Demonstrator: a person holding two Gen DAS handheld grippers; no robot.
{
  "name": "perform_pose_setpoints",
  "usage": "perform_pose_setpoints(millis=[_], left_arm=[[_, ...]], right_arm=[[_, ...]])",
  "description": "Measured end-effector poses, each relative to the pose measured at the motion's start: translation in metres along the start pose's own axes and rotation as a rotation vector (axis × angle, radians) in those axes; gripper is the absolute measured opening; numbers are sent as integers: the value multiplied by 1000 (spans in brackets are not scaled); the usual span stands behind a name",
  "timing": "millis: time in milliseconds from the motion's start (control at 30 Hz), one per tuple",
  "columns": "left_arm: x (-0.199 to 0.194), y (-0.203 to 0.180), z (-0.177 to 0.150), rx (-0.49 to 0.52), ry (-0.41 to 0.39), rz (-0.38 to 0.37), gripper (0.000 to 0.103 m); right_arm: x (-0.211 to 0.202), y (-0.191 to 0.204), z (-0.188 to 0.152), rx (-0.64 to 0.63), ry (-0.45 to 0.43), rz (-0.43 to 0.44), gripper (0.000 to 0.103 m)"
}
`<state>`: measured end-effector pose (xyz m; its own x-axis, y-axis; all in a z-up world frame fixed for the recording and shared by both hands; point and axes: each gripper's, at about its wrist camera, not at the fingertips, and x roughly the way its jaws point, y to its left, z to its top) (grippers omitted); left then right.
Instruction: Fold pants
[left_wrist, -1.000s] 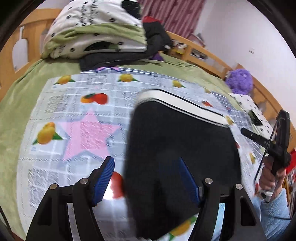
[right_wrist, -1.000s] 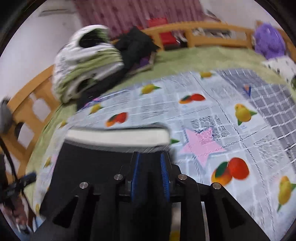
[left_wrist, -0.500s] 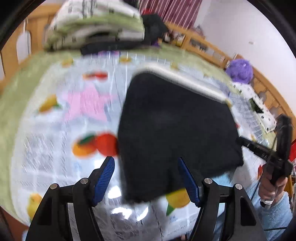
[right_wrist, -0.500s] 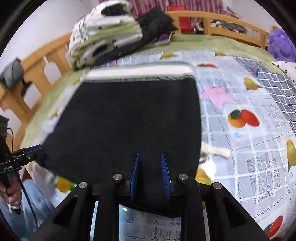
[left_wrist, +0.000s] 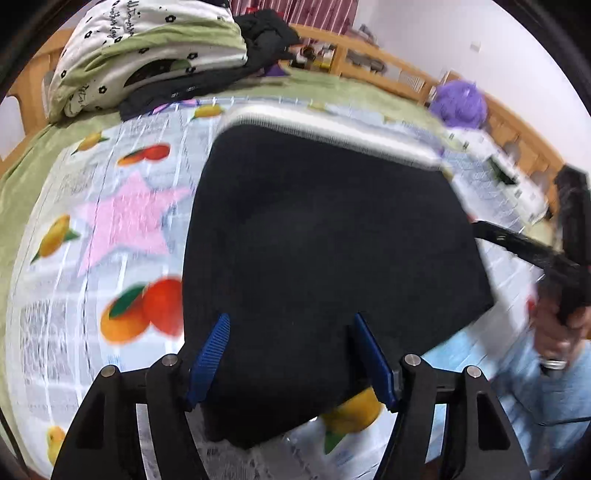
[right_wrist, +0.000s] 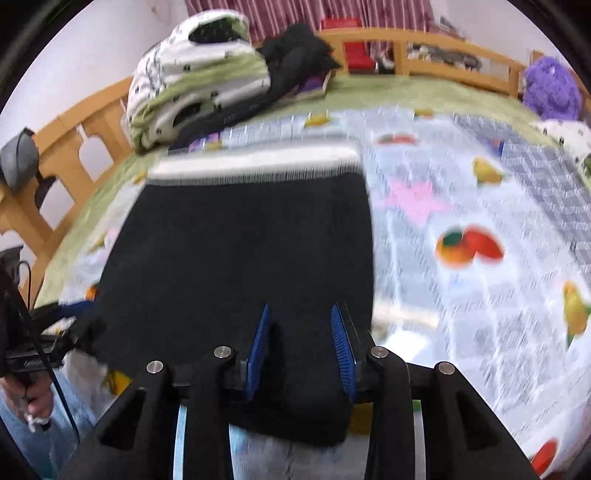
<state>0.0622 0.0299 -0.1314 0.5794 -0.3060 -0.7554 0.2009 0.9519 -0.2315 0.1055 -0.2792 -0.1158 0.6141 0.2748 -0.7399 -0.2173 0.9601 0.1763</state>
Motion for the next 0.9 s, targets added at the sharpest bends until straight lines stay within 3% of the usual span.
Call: perform_pose_setpoints(millis=[200,300,367,433,500,700,900], left_arm=[[17,-5,84,49,-110,8,66],[40,-11,111,53,-124,-21,67],[67,-13,122,68,-105,-16,68],[103,-5,127,52,-27,25,67],[119,2,129,34,-6,25,66],[116,5,139,22,-19,6,66],[88,8,111,54,5,110,65]], right_arm=[[23,7,70,-69,-149,-28,36],[51,6,93,-60,-137,32,36],[74,9,98,-99,-101,7,36],[103,11,95,-157,-55,-71,35],[112,8,98,-154,-66,-61,36],[126,-5,113,-100,-20,8,36],[96,-11,99,-73,-41,25,36]])
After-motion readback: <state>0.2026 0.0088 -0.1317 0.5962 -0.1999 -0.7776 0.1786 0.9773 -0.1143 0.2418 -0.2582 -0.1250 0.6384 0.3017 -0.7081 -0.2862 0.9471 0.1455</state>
